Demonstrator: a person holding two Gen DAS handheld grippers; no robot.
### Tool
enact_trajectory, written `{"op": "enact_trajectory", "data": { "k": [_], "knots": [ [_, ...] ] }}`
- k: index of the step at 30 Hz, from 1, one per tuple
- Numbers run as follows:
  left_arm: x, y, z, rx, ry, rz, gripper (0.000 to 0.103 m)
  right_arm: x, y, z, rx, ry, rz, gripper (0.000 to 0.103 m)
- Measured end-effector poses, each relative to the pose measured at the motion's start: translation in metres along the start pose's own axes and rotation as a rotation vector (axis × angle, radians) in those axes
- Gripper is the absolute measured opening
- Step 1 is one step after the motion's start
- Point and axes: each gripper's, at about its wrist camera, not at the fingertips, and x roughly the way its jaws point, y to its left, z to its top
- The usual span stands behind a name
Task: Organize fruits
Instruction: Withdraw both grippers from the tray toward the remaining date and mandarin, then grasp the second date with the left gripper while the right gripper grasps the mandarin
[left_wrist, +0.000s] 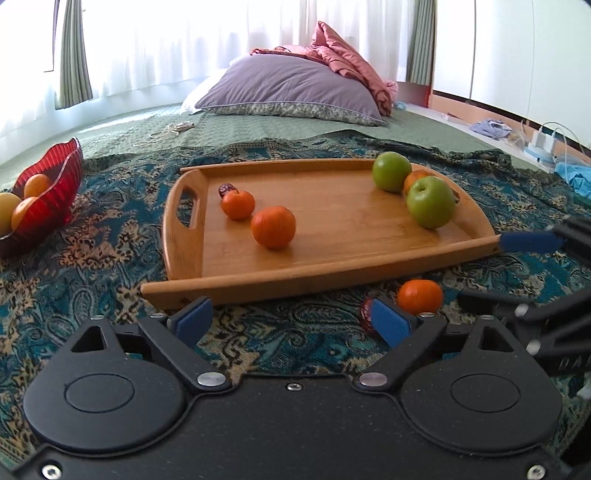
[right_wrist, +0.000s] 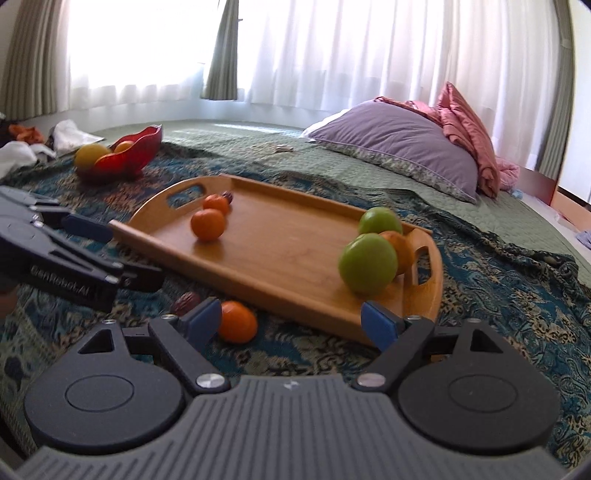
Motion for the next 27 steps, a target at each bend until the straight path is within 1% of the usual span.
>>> {"op": "enact_trajectory", "data": {
  "k": [2, 4, 7, 11, 12, 14, 16, 17, 19, 22, 27],
  "knots": [
    [0.001, -0.002, -0.001, 0.002, 0.004, -0.010, 0.093, 0.002, 0.005, -0.004, -0.009, 0.019, 0.032, 0.080],
    [0.002, -0.004, -0.001, 0.007, 0.004, -0.016, 0.093, 0.005, 0.010, -0.008, -0.013, 0.034, 0.047, 0.075],
    [0.004, -0.008, -0.002, 0.019, 0.004, -0.021, 0.094, 0.009, 0.016, -0.013, -0.017, 0.044, 0.057, 0.072],
    [0.010, -0.013, -0.003, 0.034, 0.009, -0.030, 0.094, 0.011, 0.021, -0.015, -0.018, 0.040, 0.057, 0.071],
    [0.012, -0.014, -0.003, 0.034, 0.013, -0.035, 0.091, 0.012, 0.021, -0.015, -0.016, 0.039, 0.055, 0.070],
    [0.015, -0.015, -0.002, 0.018, 0.028, -0.050, 0.081, 0.015, 0.021, -0.014, 0.000, 0.045, 0.056, 0.054],
    [0.019, -0.014, -0.001, -0.007, 0.046, -0.077, 0.067, 0.020, 0.021, -0.015, 0.034, 0.058, 0.064, 0.046],
    [0.020, -0.014, -0.001, -0.021, 0.053, -0.093, 0.064, 0.022, 0.021, -0.016, 0.049, 0.062, 0.071, 0.044],
    [0.022, -0.015, 0.000, -0.032, 0.054, -0.110, 0.057, 0.025, 0.024, -0.020, 0.059, 0.058, 0.069, 0.044],
    [0.024, -0.019, 0.001, -0.018, 0.055, -0.121, 0.048, 0.024, 0.029, -0.024, 0.043, 0.034, 0.047, 0.044],
    [0.031, -0.023, 0.003, -0.024, 0.070, -0.149, 0.038, 0.021, 0.027, -0.028, 0.059, 0.011, 0.042, 0.044]
  ]
}}
